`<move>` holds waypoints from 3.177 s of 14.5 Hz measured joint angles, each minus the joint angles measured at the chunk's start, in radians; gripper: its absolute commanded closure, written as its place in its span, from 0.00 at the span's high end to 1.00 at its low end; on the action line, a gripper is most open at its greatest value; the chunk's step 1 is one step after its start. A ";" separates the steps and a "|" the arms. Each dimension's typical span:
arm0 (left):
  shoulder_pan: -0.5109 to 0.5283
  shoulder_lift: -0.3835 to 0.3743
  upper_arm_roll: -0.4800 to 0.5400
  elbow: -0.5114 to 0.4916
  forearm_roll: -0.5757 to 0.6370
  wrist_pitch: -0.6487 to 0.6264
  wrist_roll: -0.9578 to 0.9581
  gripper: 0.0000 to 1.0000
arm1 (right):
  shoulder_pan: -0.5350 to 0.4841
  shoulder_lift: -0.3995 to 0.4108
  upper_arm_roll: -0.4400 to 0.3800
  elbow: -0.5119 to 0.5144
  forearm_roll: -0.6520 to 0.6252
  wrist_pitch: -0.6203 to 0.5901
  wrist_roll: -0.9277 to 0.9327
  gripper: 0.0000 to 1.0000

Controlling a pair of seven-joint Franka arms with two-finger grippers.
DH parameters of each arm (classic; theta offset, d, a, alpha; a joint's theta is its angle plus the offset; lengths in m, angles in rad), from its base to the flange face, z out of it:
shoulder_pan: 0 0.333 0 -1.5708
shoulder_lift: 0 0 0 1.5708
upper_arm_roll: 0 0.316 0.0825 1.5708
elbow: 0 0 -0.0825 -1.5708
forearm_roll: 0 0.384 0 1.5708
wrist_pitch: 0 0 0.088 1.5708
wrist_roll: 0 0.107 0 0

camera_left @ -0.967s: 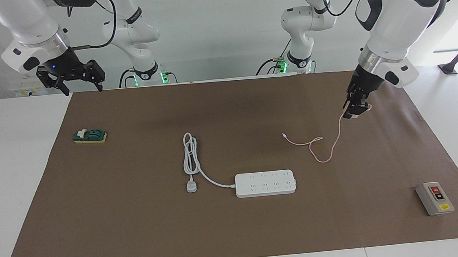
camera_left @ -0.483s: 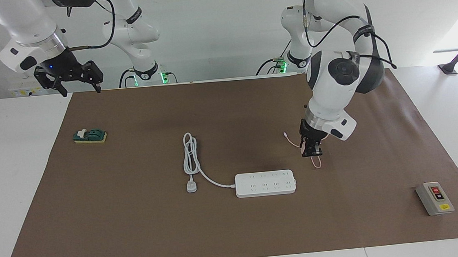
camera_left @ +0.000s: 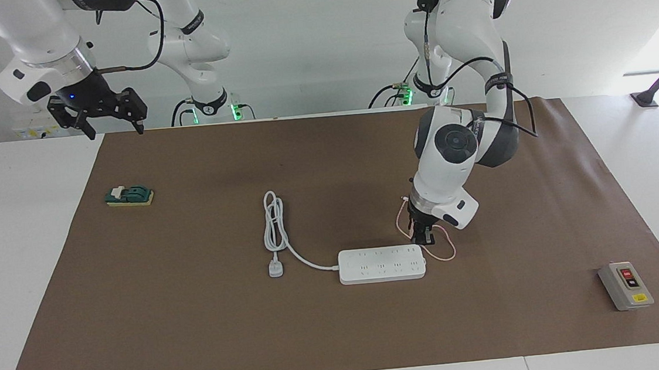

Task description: Plug charger into power strip

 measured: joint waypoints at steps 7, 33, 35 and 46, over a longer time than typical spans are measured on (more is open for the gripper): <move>0.000 0.047 0.005 0.009 0.001 0.051 0.000 0.00 | 0.000 0.000 -0.001 0.000 0.022 0.000 0.000 1.00; -0.026 0.062 0.012 0.011 0.016 0.065 -0.008 0.00 | -0.001 -0.001 -0.002 -0.002 0.022 0.000 0.000 1.00; -0.026 0.062 0.012 0.011 0.017 0.065 -0.008 0.00 | -0.001 -0.001 -0.002 -0.002 0.022 0.000 0.000 1.00; -0.027 0.071 0.009 0.012 0.017 0.062 -0.008 0.00 | -0.001 -0.002 -0.002 -0.002 0.022 0.000 0.000 1.00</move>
